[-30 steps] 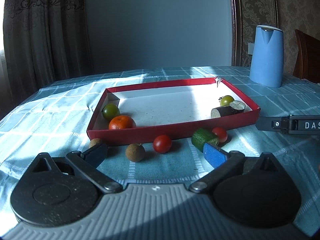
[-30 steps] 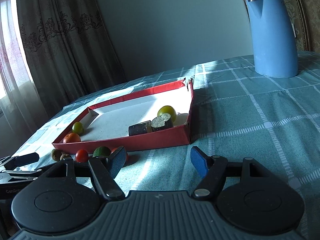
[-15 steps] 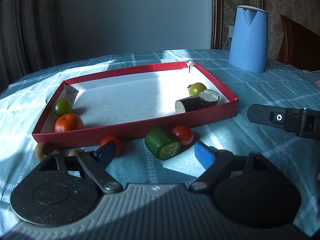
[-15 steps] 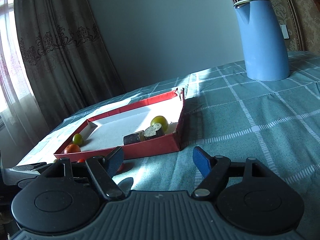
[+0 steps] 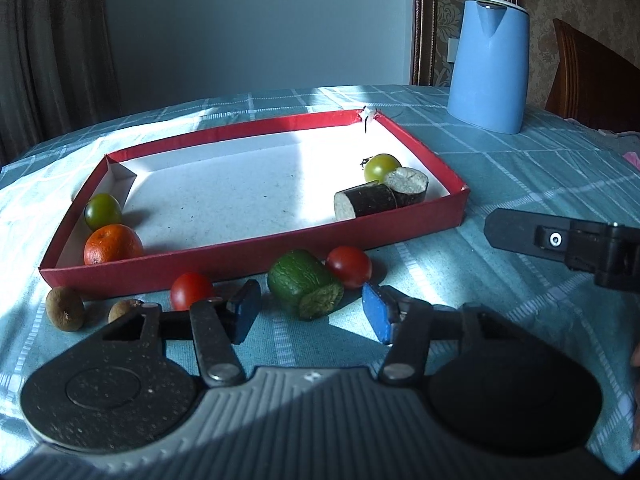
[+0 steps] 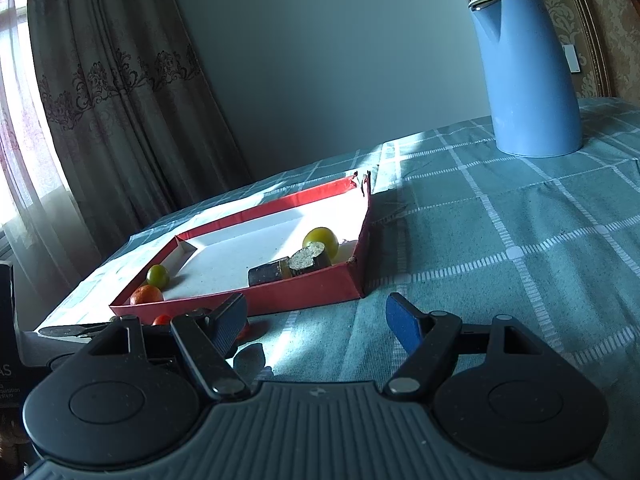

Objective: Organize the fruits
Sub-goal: 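Reach the left gripper down to the green cucumber piece, then close the left gripper on the cucumber piece and lift it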

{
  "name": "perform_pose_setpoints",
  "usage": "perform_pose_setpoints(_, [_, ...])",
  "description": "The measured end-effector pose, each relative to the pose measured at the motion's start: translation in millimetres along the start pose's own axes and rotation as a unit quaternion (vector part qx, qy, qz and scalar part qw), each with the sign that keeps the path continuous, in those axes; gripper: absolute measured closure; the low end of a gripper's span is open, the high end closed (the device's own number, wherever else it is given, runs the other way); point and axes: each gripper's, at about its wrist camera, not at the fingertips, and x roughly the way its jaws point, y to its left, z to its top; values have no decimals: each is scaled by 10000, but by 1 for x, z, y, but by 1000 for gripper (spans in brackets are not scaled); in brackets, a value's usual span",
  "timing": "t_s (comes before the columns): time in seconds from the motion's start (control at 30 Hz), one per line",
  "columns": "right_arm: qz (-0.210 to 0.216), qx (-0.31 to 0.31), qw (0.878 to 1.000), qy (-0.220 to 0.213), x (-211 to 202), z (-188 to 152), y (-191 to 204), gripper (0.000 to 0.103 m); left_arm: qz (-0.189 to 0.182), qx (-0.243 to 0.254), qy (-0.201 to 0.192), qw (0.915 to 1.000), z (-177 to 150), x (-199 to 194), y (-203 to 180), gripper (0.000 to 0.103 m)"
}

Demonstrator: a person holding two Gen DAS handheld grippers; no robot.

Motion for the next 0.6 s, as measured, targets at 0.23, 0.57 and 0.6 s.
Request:
perform_pose_setpoints(0.23, [-20,28,10000,60,2,-1,-1,27,-9,-29,-48,10000,0,-1,2,64])
perform_pose_setpoints(0.57, [-64,-40,9999,152,6,-1,0,25,122,-182,-204,9996,-4,-12,9,69])
perform_pose_setpoints(0.6, [-75,-75,9997,198,8,-1,1,21,158,-214,-251,9993,-4,-15,11,69])
